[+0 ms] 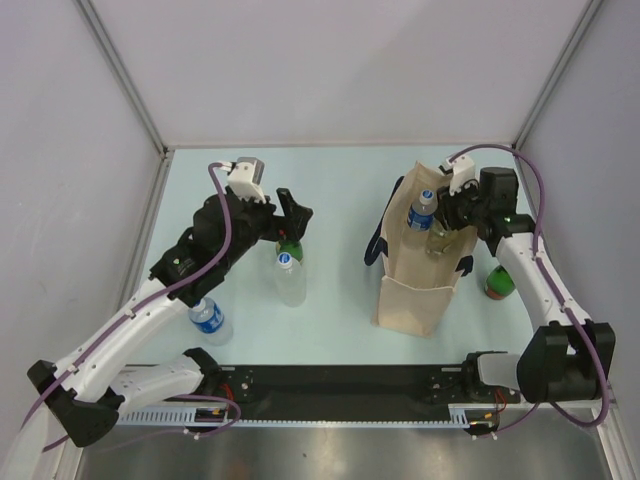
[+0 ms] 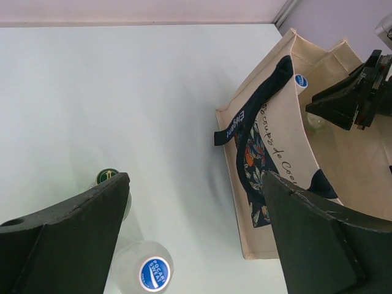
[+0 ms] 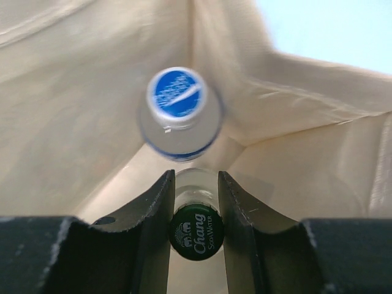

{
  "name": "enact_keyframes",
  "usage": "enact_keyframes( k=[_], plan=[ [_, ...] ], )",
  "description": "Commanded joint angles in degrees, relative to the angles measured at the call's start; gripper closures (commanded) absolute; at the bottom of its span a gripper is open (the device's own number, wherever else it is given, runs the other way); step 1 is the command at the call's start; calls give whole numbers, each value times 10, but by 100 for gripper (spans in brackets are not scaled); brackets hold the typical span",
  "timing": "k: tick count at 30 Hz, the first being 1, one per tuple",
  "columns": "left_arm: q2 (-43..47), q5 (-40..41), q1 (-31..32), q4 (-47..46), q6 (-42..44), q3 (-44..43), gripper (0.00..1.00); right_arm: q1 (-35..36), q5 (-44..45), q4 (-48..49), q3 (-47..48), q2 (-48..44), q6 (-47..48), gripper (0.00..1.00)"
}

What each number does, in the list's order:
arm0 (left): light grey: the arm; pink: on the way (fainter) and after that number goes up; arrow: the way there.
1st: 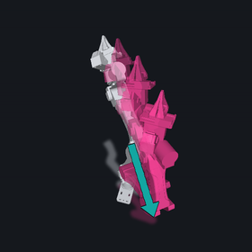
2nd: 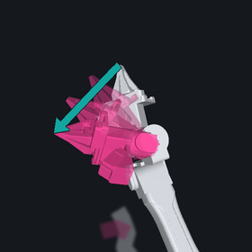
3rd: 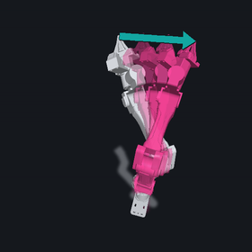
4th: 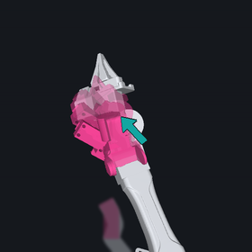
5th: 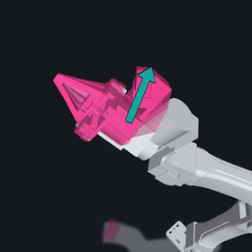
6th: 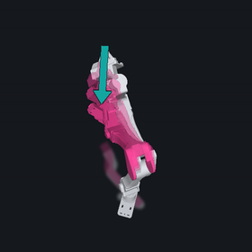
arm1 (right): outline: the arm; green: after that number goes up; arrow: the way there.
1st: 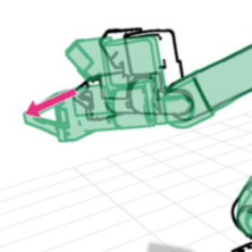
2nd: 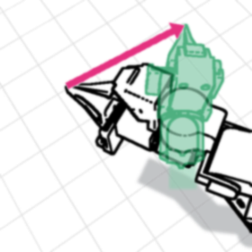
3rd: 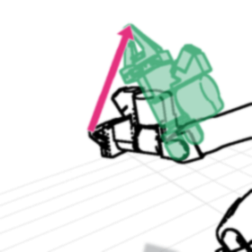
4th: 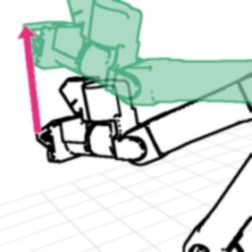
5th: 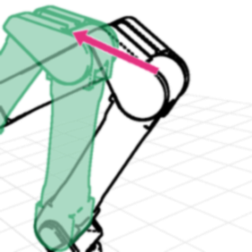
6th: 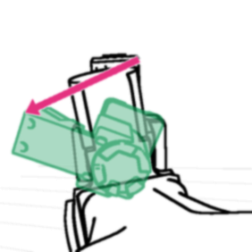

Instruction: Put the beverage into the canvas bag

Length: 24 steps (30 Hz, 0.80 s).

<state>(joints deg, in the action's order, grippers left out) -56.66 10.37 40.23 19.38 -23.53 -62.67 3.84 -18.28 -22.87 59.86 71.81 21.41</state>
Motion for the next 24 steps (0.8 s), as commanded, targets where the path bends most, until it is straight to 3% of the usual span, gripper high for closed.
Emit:
enact_keyframes(
  k=[1,13,24],
  plan=[
    [3,-1,-8,-19,-7,1,5,-21,21,113,23,12,-21,100],
    [-5,-4,-14,-21,-6,0,5,-36,42,211,0,47,-60,100],
    [-16,-12,-21,-25,-2,-3,5,-66,-38,259,-63,25,-37,100]
  ],
)
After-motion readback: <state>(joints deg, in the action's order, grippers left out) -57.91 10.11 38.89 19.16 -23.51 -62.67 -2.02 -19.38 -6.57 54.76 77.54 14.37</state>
